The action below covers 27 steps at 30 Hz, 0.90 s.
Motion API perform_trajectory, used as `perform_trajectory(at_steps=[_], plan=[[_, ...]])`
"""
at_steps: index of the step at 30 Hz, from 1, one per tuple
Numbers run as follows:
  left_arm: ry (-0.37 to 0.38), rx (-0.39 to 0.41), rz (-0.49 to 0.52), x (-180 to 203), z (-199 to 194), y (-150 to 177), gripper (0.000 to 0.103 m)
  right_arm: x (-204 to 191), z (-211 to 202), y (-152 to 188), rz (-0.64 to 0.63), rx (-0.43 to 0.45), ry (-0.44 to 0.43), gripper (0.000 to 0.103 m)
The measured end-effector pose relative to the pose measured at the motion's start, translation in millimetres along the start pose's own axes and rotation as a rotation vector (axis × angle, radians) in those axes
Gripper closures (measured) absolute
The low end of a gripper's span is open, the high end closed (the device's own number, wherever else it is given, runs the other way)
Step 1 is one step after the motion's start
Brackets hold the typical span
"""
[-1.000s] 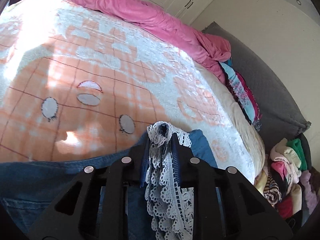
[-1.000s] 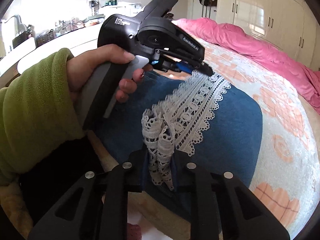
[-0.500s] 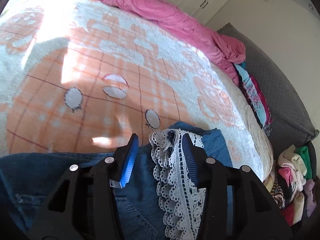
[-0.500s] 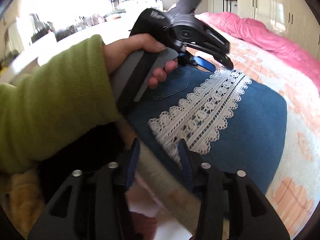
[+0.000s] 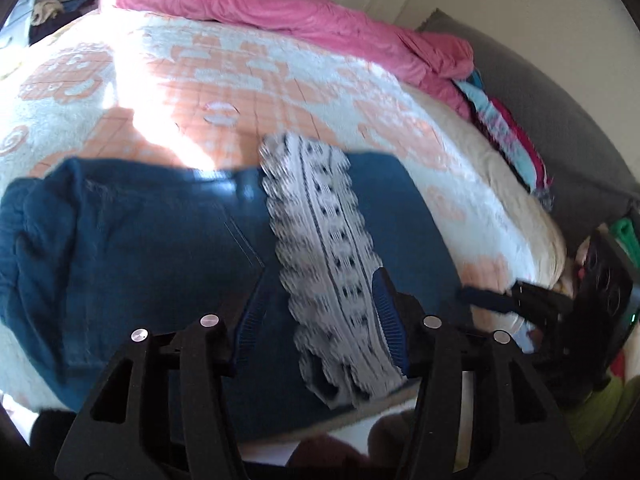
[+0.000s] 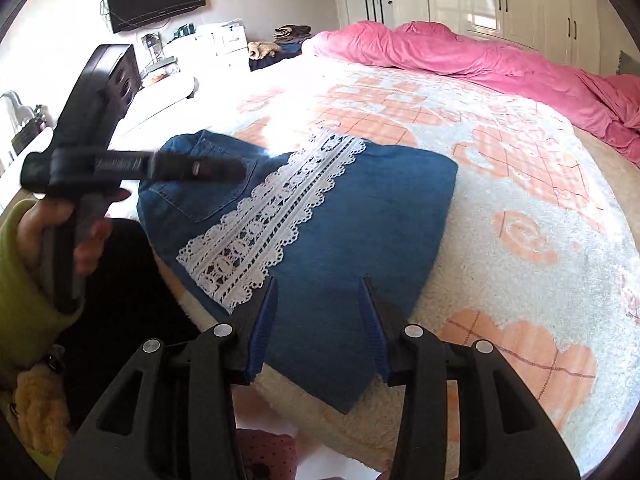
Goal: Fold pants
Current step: 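Release the folded edge and open both tools above the pants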
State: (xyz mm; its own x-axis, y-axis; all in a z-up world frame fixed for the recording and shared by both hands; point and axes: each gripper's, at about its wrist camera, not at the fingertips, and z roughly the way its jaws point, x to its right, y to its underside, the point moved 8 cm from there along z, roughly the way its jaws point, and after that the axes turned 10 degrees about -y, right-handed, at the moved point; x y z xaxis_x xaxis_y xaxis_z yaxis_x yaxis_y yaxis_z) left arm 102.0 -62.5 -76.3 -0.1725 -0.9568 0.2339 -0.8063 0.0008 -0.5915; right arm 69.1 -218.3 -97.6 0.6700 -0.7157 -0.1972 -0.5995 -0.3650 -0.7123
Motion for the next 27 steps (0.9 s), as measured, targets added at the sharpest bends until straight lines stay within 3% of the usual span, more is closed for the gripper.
perform_trajectory(at_steps=[2, 5, 12, 17, 21, 27], plan=[[-0.001, -0.036, 0.029, 6.0, 7.7, 11.4, 0.048, 0.5, 7.4, 4.8, 0.005, -0.030, 0.014, 0.063], [-0.014, -0.100, 0.039, 4.8, 21.0, 25.9, 0.047, 16.2, 12.8, 24.3, 0.040, -0.092, 0.055, 0.062], [-0.079, -0.094, 0.076, 6.7, 20.5, 33.8, 0.047, 20.6, 7.2, 33.0, 0.069, -0.072, 0.038, 0.062], [-0.079, -0.091, 0.064, 5.2, 17.7, 35.3, 0.047, 18.3, 10.0, 26.8, 0.067, -0.088, 0.046, 0.060], [-0.086, -0.045, 0.035, 2.0, 3.2, 35.2, 0.043, 19.9, -2.9, 20.5, 0.109, -0.052, 0.024, 0.050], [-0.110, 0.062, 0.024, -3.7, -30.9, 22.2, 0.043, 27.9, -18.3, -4.2, 0.105, 0.011, 0.064, 0.050]])
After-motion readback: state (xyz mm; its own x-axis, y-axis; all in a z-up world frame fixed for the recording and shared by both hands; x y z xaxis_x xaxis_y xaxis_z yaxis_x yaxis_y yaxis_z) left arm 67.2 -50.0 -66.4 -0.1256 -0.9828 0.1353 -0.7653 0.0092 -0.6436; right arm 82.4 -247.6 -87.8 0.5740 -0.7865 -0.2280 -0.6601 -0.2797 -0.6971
